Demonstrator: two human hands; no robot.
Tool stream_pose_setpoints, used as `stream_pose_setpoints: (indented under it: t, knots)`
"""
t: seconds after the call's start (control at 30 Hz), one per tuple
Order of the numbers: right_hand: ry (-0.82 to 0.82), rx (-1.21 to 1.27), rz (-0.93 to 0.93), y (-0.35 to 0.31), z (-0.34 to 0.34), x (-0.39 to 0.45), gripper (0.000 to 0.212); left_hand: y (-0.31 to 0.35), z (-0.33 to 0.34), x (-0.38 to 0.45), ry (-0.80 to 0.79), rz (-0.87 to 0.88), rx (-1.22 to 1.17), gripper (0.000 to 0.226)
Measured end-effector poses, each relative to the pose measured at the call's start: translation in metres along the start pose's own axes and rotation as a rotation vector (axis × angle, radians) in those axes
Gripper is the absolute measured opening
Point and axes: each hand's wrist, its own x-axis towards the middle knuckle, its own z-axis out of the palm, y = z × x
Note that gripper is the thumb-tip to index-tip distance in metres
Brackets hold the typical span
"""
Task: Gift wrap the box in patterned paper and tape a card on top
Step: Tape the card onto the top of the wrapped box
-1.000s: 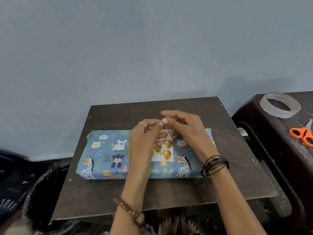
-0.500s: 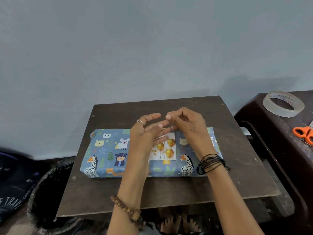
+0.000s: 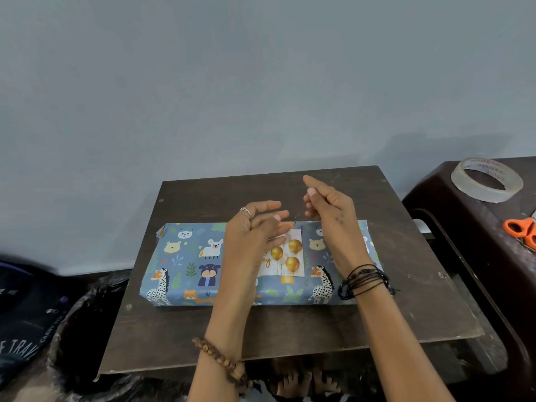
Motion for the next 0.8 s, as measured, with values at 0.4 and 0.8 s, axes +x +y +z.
stream_pose_setpoints:
  t: [0.4, 0.8]
  knots:
    - [0.091, 0.06, -0.043, -0.0029, 0.0076, -0.0051, 0.038, 0.0004, -0.0008, 0.0001, -0.003, -0.009, 0.002, 0.018]
    - [0.006, -0.001, -0.044, -0.0009, 0.0071, -0.0072, 0.027, 0.0001, -0.0018, -0.0001, -0.013, -0.007, -0.022, 0.017]
